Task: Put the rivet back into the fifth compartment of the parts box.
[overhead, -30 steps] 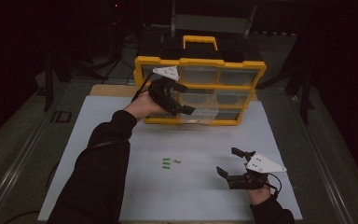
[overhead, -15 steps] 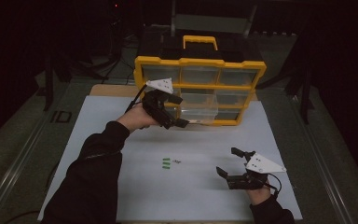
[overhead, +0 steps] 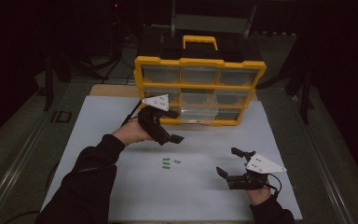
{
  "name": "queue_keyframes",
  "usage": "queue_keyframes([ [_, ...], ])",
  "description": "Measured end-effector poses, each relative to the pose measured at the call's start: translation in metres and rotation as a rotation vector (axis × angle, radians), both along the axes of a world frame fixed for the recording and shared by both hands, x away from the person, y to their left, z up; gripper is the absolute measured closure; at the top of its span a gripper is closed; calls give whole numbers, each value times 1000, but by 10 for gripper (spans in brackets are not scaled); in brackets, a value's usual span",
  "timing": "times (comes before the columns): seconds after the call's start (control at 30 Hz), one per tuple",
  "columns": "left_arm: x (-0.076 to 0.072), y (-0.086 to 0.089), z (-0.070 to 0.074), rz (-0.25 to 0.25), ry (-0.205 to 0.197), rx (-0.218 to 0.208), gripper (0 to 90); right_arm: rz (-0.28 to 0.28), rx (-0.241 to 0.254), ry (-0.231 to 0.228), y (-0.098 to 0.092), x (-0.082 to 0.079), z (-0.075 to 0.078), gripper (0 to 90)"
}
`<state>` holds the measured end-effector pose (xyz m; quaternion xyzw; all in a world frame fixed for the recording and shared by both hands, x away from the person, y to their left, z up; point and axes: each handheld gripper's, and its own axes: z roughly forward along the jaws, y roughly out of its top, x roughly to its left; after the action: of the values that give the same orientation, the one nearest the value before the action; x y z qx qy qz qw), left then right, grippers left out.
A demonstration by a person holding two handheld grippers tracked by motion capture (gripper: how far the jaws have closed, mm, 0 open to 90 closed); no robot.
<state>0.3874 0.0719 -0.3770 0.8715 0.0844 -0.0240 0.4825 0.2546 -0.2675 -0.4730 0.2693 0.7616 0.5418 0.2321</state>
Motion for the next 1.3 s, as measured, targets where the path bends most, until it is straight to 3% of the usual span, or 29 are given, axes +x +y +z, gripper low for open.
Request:
queue_keyframes([
  [0.13, -4, 1, -7, -3, 6, -1, 4, 0, -1, 0, 0, 0, 0, 113],
  [0.53, -15, 4, -51, -31, 22, 8, 72, 0, -5, -3, 1, 0, 0, 113],
  [0.8, -15, 6, -79, -33, 47, 49, 205, 1, -5, 3, 1, 0, -1, 113],
  [0.97, -14, 7, -92, -39, 57, 56, 361, 2, -5, 6, 1, 0, -1, 113],
  [1.3, -11, -1, -116, -37, 54, 127, 560, 3, -9, 8, 1, 0, -1, 113],
])
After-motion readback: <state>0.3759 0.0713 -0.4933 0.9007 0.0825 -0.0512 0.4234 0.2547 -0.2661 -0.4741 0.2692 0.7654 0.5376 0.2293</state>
